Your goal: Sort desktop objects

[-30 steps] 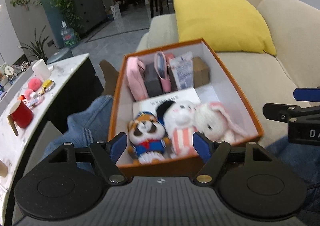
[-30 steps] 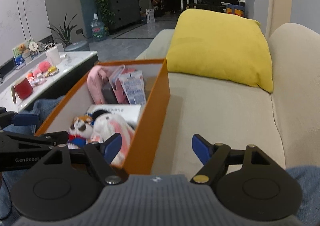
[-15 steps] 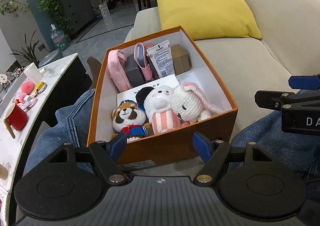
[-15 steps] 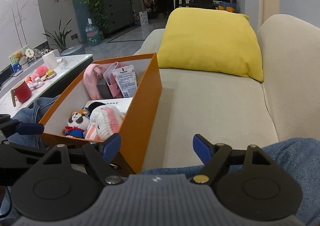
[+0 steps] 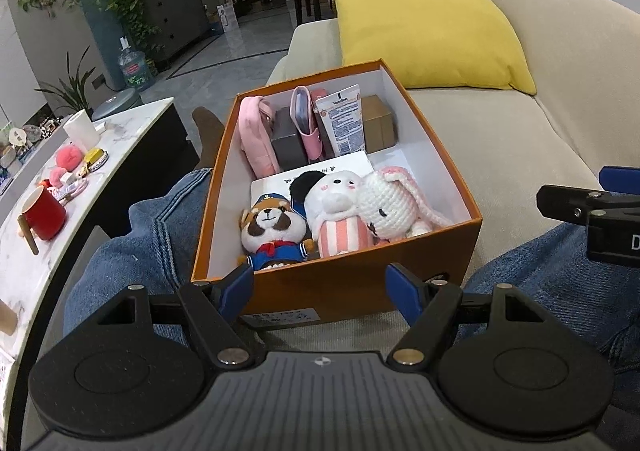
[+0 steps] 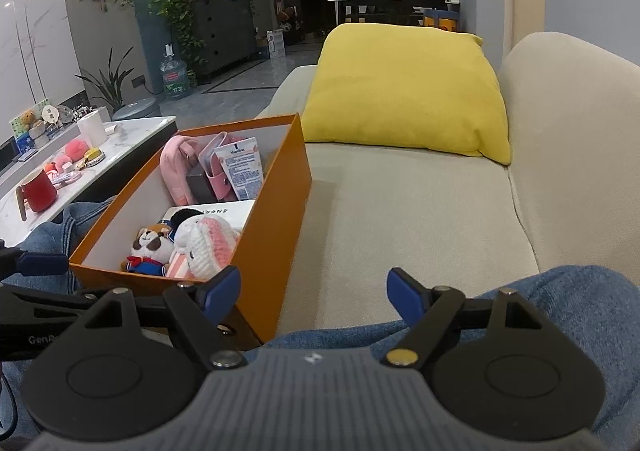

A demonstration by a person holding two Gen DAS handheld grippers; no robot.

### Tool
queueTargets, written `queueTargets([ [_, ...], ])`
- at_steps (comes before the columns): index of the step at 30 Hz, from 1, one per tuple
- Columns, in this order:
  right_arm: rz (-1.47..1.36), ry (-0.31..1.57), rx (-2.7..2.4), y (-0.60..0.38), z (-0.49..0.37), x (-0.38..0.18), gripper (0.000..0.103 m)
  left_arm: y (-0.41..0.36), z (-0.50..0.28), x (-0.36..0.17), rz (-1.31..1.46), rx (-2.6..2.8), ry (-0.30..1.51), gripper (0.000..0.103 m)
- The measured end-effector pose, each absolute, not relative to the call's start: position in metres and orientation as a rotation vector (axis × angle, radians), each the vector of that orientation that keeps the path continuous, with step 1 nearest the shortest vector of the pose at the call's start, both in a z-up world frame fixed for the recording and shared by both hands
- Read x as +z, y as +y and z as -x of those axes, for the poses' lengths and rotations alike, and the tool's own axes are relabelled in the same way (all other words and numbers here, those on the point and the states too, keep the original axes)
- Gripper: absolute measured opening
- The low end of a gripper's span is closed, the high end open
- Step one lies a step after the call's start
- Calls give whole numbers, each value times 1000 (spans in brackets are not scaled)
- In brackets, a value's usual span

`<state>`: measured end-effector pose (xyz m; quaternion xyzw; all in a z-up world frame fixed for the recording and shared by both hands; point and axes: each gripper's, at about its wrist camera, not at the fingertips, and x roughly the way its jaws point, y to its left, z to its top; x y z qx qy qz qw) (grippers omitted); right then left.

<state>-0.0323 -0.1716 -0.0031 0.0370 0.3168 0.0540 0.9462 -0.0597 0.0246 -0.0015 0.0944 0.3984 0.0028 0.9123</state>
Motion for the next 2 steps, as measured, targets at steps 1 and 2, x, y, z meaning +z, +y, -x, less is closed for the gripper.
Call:
queueTargets([
  [1, -73, 643, 109, -171, 33, -3, 81, 25, 61, -1, -191, 6, 818, 86],
  [2, -71, 641, 108, -170, 34, -2, 81, 26, 62, 0, -189, 5, 815, 86],
])
